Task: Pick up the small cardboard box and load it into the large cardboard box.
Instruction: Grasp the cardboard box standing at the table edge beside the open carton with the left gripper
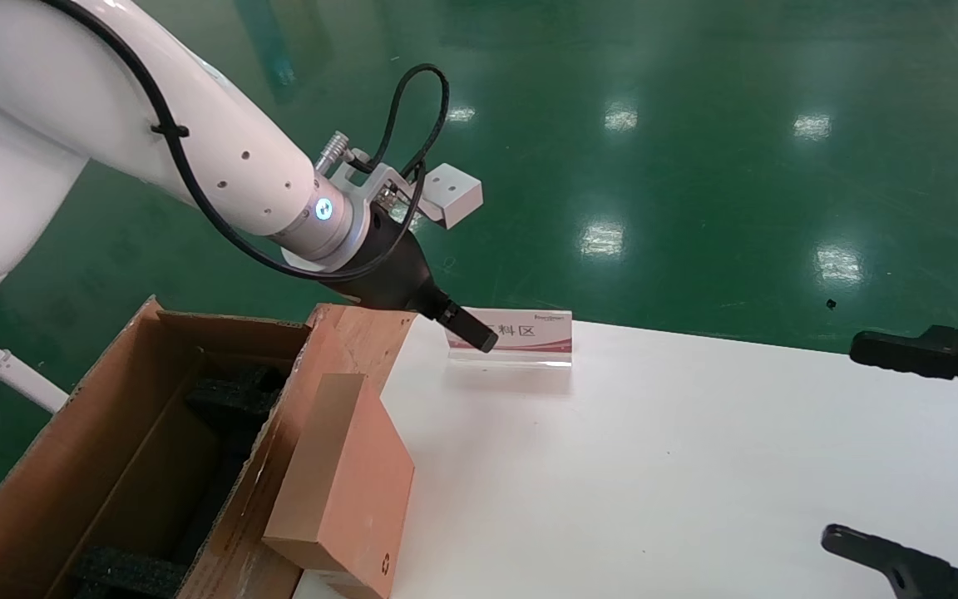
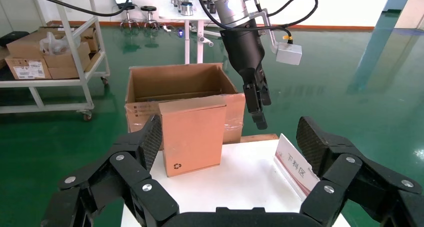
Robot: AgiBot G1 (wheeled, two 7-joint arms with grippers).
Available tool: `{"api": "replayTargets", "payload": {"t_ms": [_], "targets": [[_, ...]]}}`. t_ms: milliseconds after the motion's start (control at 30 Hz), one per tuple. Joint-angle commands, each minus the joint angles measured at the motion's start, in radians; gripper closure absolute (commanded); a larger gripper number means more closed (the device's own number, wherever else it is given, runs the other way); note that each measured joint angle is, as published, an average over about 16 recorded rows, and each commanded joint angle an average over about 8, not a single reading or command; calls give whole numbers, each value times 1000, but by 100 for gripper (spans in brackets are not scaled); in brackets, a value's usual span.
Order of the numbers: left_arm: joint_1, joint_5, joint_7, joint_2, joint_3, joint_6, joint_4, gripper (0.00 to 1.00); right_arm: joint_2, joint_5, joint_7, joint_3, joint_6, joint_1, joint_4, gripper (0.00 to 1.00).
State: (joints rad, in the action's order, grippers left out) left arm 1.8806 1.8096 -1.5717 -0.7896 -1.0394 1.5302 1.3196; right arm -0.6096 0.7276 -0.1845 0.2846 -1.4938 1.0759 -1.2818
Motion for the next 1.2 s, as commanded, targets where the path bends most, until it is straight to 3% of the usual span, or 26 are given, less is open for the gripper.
{"api": "replayTargets", "payload": {"t_ms": [33,233,333,567,1200], "targets": [[-2,13,-15,-5,8,5,1,0,0,0,0,0,0,0,0,0],[112,-333,264,404,-58,68,44,0,0,0,0,1,0,0,0,0],[149,-447,318,463,-123,64,42,0,0,0,0,1,0,0,1,0],[212,-586,343,492,-244,58,38,0,0,-1,1,1,0,1,1,0],[401,-581,322,369,-599,57,37,0,1,-2,1,3,1,1,1,0]]}}
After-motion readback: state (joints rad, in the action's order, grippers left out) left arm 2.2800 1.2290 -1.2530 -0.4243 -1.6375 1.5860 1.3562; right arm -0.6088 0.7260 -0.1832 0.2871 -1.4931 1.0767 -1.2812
